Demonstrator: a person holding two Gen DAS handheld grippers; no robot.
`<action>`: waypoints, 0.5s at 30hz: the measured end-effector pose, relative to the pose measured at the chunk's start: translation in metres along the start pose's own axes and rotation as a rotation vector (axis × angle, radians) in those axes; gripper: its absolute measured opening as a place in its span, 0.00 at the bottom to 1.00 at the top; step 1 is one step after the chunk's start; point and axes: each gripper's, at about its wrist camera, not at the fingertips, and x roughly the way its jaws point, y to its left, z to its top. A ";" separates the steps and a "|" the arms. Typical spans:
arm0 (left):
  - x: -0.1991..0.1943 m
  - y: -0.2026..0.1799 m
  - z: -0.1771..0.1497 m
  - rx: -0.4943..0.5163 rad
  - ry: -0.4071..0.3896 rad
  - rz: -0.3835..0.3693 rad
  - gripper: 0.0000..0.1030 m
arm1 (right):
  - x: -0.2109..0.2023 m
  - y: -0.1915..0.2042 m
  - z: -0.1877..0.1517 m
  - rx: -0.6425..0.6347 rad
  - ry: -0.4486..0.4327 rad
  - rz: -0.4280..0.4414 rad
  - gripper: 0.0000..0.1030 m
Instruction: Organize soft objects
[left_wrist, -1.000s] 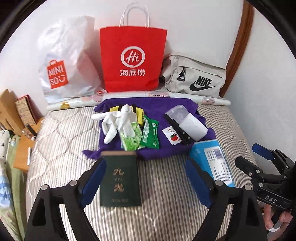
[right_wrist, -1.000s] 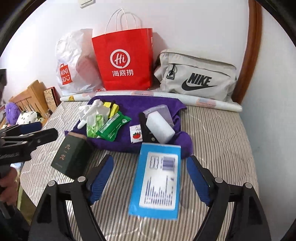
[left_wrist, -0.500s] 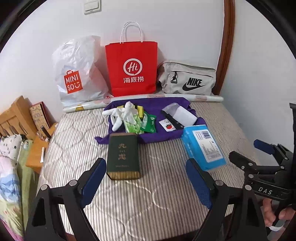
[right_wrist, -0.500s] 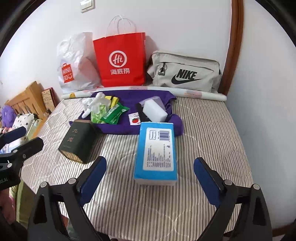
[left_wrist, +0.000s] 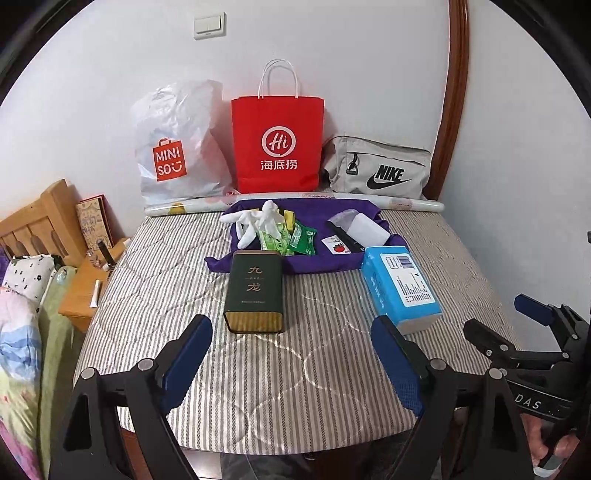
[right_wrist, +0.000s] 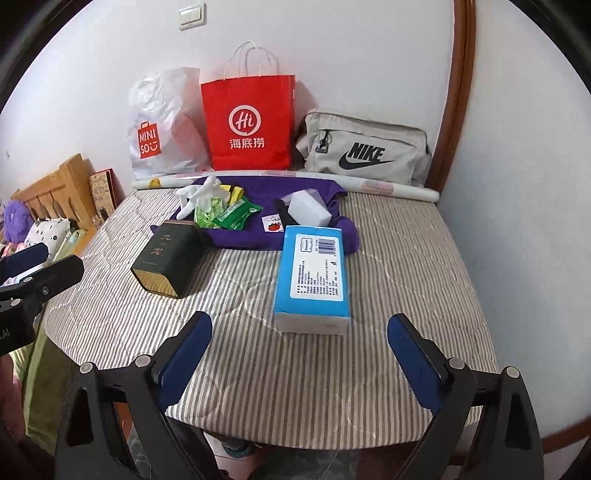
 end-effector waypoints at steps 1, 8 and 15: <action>-0.002 0.000 -0.002 0.001 -0.002 -0.001 0.85 | -0.002 0.000 -0.002 0.003 -0.003 0.001 0.92; -0.005 0.002 -0.007 -0.011 -0.001 0.003 0.85 | -0.011 0.002 -0.005 0.007 -0.012 0.010 0.92; -0.007 0.000 -0.012 -0.008 0.000 0.005 0.85 | -0.016 0.006 -0.008 -0.004 -0.026 0.009 0.92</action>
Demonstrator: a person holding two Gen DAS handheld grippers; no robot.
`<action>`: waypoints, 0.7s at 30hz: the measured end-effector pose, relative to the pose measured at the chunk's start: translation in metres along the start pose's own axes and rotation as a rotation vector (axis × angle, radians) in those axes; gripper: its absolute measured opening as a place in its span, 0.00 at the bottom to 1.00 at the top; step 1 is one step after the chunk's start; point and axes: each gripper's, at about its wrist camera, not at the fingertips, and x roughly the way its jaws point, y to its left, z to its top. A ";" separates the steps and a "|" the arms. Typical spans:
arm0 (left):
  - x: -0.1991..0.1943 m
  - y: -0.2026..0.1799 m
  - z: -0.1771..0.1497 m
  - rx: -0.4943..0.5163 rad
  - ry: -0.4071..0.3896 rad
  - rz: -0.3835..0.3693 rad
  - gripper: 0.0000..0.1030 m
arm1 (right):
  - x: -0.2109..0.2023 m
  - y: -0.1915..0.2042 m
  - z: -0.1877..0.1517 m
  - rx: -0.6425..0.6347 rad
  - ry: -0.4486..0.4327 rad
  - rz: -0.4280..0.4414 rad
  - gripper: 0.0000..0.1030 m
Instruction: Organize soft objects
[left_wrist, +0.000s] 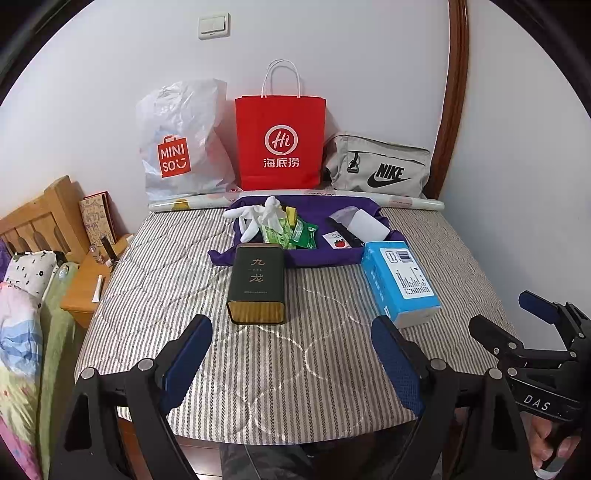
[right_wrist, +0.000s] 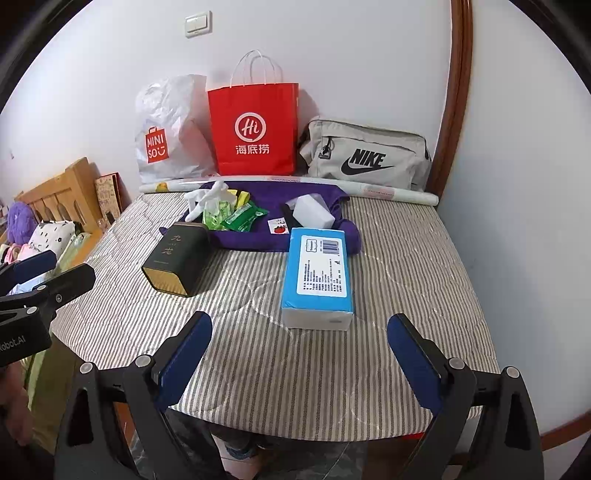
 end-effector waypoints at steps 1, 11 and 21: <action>0.000 0.000 -0.001 0.002 0.000 0.001 0.85 | 0.000 0.000 0.000 0.000 -0.002 -0.001 0.92; -0.002 -0.001 0.000 -0.001 0.002 -0.004 0.85 | -0.002 -0.006 0.000 0.018 -0.006 0.004 0.92; -0.002 -0.003 0.000 0.002 0.001 0.000 0.85 | -0.001 -0.004 -0.001 0.013 0.002 0.001 0.92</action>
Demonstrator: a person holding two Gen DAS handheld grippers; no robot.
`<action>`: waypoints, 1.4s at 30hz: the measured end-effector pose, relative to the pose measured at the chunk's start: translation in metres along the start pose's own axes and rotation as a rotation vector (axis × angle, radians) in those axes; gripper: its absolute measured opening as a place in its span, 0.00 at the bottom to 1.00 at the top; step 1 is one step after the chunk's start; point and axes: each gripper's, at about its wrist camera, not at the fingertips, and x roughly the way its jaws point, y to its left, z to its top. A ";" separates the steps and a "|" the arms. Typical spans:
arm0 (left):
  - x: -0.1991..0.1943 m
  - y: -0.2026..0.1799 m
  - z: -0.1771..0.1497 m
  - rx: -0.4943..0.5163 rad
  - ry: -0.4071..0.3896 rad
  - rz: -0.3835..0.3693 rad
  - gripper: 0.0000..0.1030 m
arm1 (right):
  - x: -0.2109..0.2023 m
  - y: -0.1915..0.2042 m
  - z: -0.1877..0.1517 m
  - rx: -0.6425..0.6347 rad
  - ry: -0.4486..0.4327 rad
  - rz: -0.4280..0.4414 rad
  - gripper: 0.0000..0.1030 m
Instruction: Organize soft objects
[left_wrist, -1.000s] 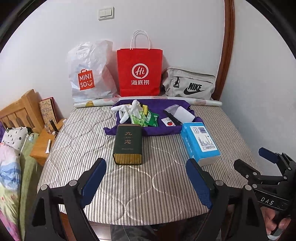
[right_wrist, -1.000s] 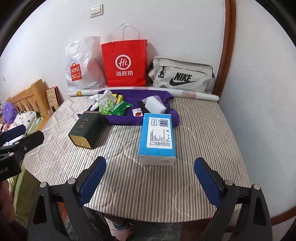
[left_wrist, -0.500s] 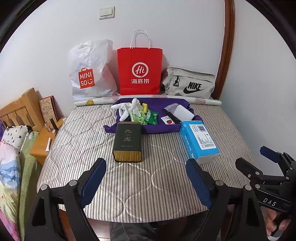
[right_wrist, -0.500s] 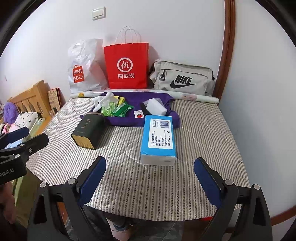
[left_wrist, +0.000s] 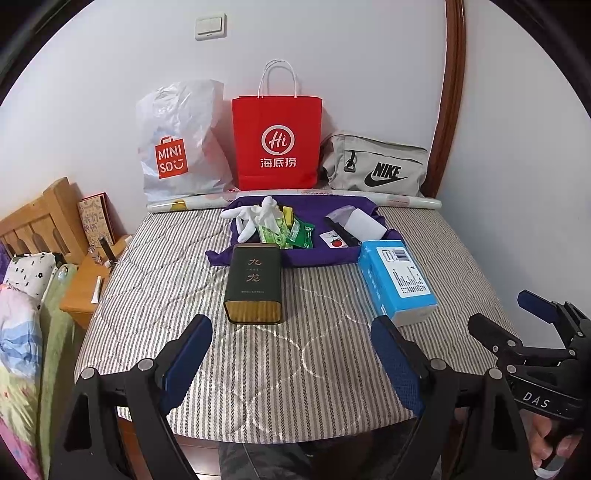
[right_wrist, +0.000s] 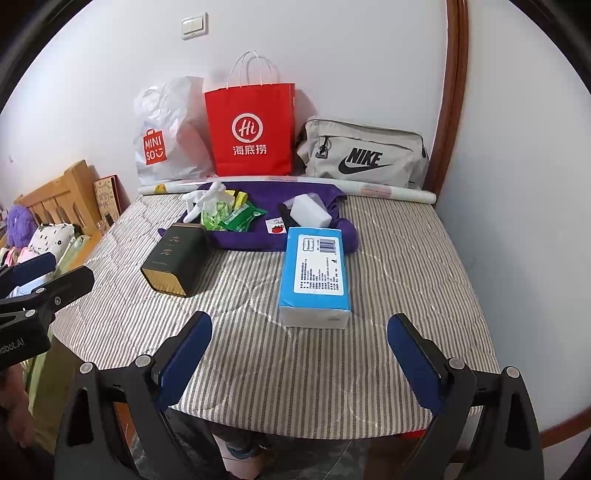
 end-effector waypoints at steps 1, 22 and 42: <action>0.000 0.000 0.000 0.000 0.000 0.000 0.85 | 0.000 0.000 0.000 0.002 0.000 0.001 0.92; 0.000 0.000 0.000 -0.001 -0.002 -0.003 0.85 | -0.004 -0.001 0.000 0.009 -0.009 0.001 0.92; -0.005 0.000 -0.001 0.003 -0.006 -0.003 0.85 | -0.008 -0.001 0.001 0.008 -0.007 -0.002 0.92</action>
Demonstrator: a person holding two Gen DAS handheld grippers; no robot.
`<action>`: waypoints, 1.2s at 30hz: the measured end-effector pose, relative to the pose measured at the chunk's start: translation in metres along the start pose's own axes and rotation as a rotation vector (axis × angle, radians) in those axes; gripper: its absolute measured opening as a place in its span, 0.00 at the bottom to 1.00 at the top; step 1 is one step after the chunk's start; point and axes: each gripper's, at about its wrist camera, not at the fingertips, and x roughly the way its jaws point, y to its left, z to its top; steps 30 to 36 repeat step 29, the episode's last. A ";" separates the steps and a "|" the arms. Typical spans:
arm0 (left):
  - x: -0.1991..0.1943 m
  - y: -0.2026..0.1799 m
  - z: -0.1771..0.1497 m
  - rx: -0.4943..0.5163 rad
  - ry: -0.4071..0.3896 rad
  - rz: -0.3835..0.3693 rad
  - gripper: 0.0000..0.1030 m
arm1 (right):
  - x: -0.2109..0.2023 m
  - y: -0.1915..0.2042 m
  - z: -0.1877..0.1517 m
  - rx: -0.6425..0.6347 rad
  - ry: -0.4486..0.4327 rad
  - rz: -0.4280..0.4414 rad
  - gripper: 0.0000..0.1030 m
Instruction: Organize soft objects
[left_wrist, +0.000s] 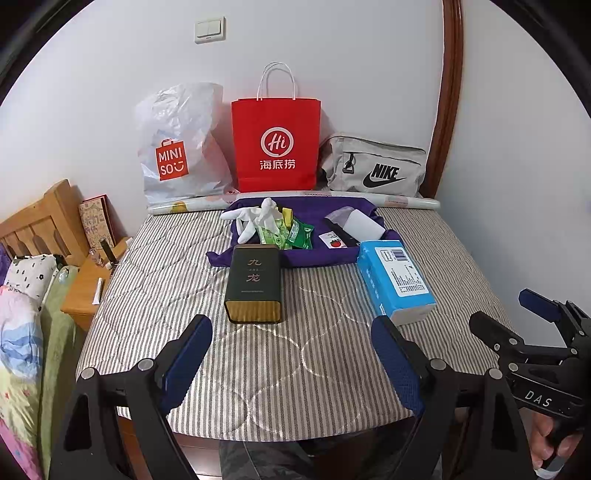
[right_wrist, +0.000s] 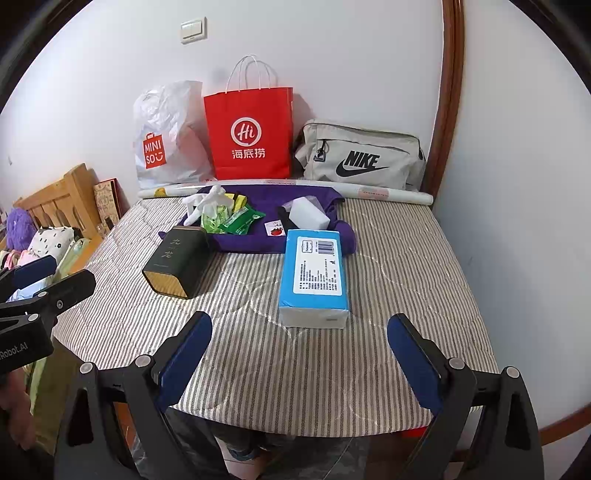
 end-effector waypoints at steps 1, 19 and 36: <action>0.000 0.000 0.000 0.000 0.000 0.000 0.85 | 0.000 0.000 -0.001 -0.001 0.000 0.000 0.92; -0.002 0.002 0.002 -0.003 -0.002 0.003 0.85 | -0.001 -0.001 -0.001 0.002 -0.002 0.000 0.92; 0.004 0.005 0.008 0.005 0.001 0.006 0.85 | 0.002 0.000 0.002 -0.003 -0.003 0.009 0.92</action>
